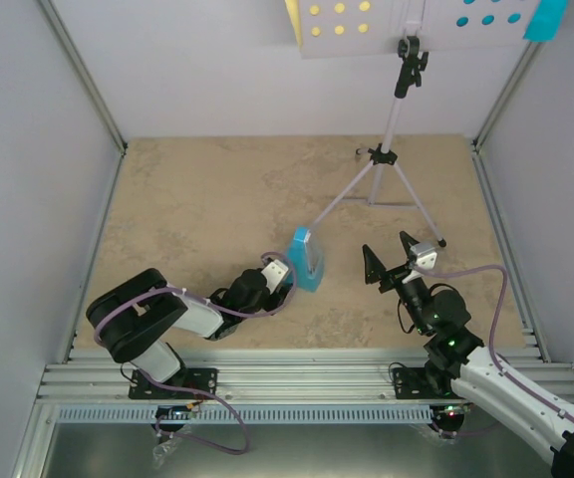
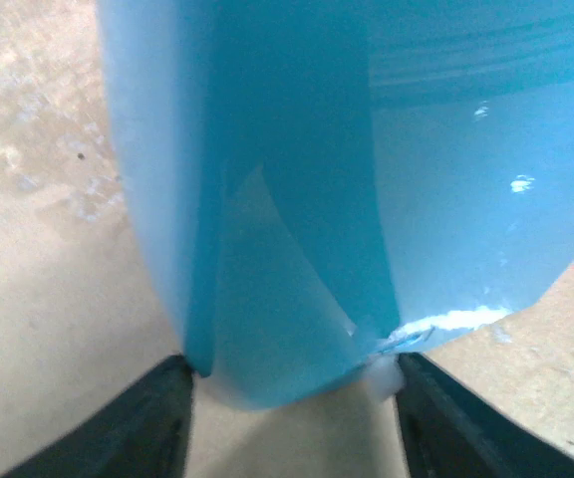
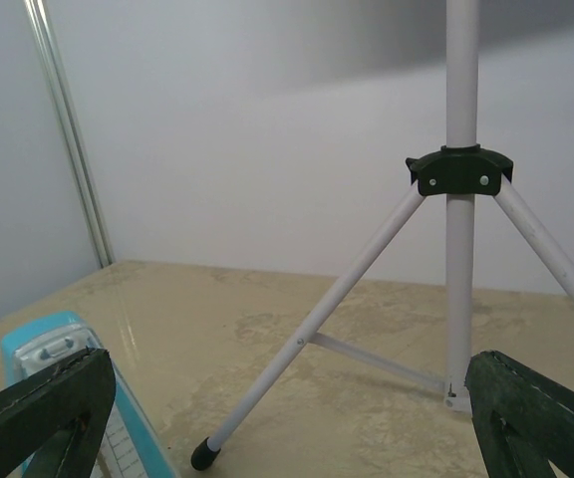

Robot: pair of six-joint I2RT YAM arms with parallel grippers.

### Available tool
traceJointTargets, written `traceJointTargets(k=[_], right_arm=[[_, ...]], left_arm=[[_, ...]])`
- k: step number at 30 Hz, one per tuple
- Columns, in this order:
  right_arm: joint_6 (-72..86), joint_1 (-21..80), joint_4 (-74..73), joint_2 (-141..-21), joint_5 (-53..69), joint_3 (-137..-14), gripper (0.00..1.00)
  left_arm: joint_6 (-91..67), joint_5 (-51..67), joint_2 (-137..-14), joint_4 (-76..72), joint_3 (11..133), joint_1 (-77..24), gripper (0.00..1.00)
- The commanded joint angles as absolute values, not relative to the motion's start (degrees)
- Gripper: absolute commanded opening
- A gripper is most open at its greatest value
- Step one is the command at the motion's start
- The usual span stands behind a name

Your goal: Pack up the instrument practice props

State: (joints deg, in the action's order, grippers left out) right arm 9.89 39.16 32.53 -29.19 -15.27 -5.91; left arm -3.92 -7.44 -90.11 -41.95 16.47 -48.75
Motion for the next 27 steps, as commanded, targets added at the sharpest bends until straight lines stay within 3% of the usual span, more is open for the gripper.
traceJointTargets(k=[1,4,9,11,19,27], right_arm=[[10.0,38.9,33.3,-28.5,-16.3,-5.4,0.98],[10.0,38.9,33.1,-28.2,-16.4,-5.4,0.98],[10.0,38.9,32.7,-27.5,-16.5,-5.4,0.98],[10.0,38.9,32.5,-27.0,-16.6,-5.4,0.98],[10.4,38.9,32.3,-26.6,-17.3,-5.3,0.98],[10.8,38.9,31.5,-26.6,-18.2,-5.6,0.98]], left_arm=[[-2.9,-7.8,-89.6,-42.8,17.4,-49.0,0.51],[-3.3,-7.6,-89.7,-42.3,17.5,-49.0,0.54],[-5.2,-6.6,-86.5,-39.7,17.6,-49.1,0.89],[-7.0,-5.9,-81.8,-37.1,17.6,-49.1,0.95],[-15.4,-1.0,-61.0,-21.8,24.2,-49.2,0.99],[-22.2,-4.8,-67.4,2.1,44.4,-49.2,0.99]])
